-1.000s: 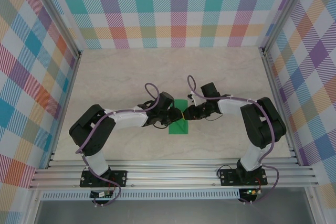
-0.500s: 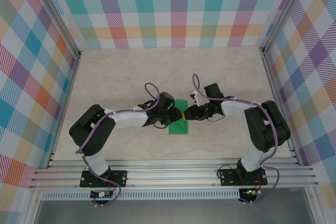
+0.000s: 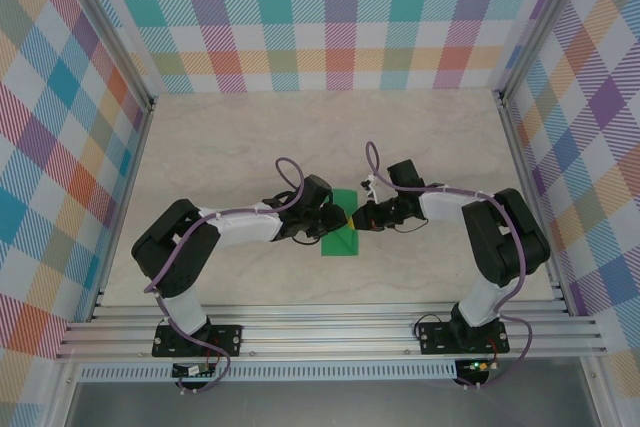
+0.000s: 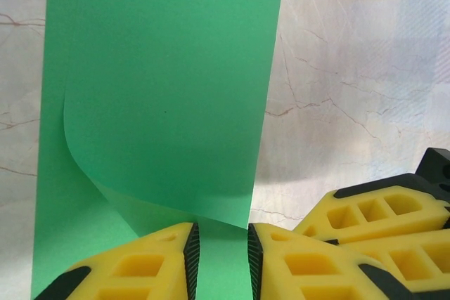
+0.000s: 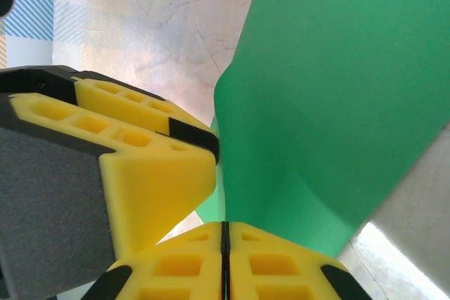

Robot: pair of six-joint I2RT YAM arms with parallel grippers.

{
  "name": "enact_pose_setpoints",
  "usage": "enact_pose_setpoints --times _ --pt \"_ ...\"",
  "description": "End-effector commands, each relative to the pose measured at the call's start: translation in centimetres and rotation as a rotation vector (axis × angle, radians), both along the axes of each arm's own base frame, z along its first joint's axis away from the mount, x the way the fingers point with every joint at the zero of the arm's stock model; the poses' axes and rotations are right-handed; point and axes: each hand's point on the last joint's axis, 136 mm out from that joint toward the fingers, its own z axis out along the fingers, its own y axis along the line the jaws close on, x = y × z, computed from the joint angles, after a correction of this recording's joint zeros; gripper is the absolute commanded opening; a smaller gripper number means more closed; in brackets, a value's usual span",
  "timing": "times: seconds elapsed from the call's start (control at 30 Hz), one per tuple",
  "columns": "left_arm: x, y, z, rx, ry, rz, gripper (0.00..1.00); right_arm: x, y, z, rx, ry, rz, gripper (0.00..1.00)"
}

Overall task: Fold a paper plane with a square sheet of paper (pick it up from the middle)
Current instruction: Fold the triangle a second time at the center of the table.

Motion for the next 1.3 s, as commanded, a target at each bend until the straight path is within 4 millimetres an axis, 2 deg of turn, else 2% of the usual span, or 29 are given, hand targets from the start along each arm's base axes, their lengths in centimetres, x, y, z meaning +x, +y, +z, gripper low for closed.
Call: enact_pose_setpoints --times 0.0,0.37,0.73,1.07,1.27 --pt "0.1 -0.6 1.5 -0.013 -0.042 -0.017 0.30 1.1 0.2 0.2 0.021 -0.022 -0.001 0.08" --pt "-0.4 0.3 2.1 -0.008 -0.065 -0.026 0.32 2.2 -1.0 -0.7 -0.009 -0.009 -0.025 0.07" --pt "-0.6 -1.0 2.0 -0.038 -0.054 -0.074 0.32 2.3 -0.7 -1.0 0.003 0.012 -0.002 0.09" --pt "-0.7 -1.1 1.4 -0.023 -0.040 -0.079 0.31 2.5 -0.8 -1.8 -0.020 0.028 0.001 0.11" --pt "-0.7 -1.5 2.0 -0.037 -0.050 -0.087 0.32 2.1 -1.1 -2.5 -0.046 0.051 -0.004 0.11"
